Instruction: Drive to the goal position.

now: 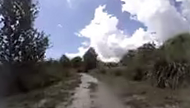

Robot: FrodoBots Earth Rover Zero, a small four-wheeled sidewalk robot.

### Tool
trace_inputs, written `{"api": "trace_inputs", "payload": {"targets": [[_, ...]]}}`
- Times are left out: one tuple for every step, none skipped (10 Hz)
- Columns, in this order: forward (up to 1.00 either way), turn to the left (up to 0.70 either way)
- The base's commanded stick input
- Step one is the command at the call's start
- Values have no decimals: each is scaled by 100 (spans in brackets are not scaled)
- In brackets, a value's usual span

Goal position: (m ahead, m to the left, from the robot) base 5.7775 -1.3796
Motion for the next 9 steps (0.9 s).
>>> {"api": "trace_inputs", "payload": {"targets": [[70, 0], [70, 0], [70, 0], [70, 0], [70, 0], [70, 0], [70, 0], [70, 0], [70, 0]]}}
